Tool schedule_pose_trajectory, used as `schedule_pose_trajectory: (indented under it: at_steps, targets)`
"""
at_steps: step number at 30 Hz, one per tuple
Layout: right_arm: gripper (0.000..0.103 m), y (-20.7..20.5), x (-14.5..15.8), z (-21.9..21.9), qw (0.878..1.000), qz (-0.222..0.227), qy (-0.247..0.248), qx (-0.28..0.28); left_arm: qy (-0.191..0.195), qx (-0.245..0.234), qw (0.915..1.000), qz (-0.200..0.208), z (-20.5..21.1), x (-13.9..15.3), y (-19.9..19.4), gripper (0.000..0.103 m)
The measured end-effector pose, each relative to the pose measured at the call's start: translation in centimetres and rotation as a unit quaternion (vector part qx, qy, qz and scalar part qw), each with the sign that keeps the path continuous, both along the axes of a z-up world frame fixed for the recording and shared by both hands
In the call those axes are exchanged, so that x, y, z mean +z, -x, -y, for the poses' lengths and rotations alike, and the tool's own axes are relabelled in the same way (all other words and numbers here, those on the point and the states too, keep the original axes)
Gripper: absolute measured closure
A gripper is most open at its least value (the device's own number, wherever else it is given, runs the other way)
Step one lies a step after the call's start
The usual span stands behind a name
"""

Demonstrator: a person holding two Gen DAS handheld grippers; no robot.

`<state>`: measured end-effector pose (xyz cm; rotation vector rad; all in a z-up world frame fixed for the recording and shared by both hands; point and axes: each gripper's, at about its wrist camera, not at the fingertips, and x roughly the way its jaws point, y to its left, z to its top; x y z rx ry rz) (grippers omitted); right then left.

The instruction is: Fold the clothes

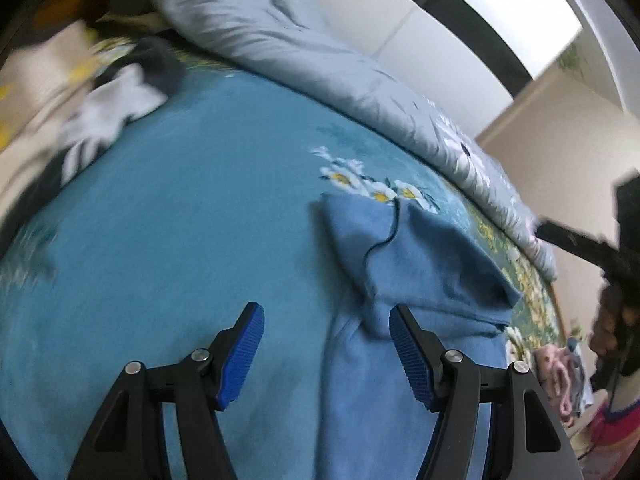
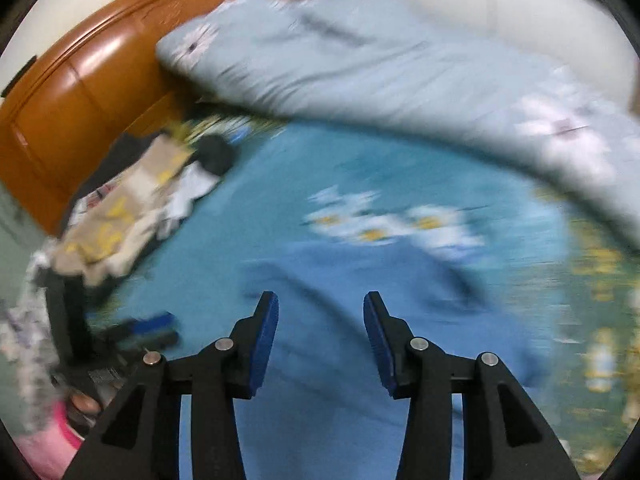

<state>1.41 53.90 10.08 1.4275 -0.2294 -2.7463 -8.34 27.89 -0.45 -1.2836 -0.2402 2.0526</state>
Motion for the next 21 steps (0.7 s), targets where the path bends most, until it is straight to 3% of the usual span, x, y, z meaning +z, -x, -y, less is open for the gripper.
schedule_pose_trajectory:
  at_steps: [5, 8, 14, 15, 16, 17, 18, 21]
  targets:
    - [0.050, -5.3, -4.1, -5.1, 0.996, 0.056, -0.045, -0.044, 0.044, -0.019, 0.9985, -0.025, -4.8, -0.8, 2.5, 0.034]
    - [0.050, -6.8, -6.9, -5.6, 0.991, 0.079, -0.095, -0.045, 0.045, -0.049, 0.9969, -0.040, -6.8, -1.1, 2.6, 0.034]
    - [0.050, -6.6, -7.9, -6.1, 0.989, 0.055, -0.130, -0.040, 0.044, -0.095, 0.9911, -0.082, -8.8, 0.0, 2.2, 0.036]
    - [0.050, -6.3, -8.0, -6.2, 0.989, 0.056, -0.130, -0.045, 0.036, -0.102, 0.9916, -0.072, -8.9, 0.0, 2.3, 0.050]
    - [0.066, -6.0, -8.2, -6.3, 0.989, 0.058, -0.130, -0.050, 0.028, -0.108, 0.9919, -0.061, -9.0, 0.1, 2.5, 0.063]
    - [0.083, -5.7, -8.3, -6.4, 0.988, 0.059, -0.131, -0.055, 0.022, -0.115, 0.9923, -0.040, -9.1, -0.1, 2.9, 0.089]
    - [0.099, -5.4, -8.2, -6.6, 0.988, 0.061, -0.127, -0.061, 0.018, -0.123, 0.9919, -0.026, -9.1, -0.3, 3.1, 0.097]
    - [0.099, -4.7, -7.2, -7.5, 0.990, 0.059, -0.116, -0.062, 0.010, -0.147, 0.9890, 0.007, -9.1, -0.4, 3.4, 0.100]
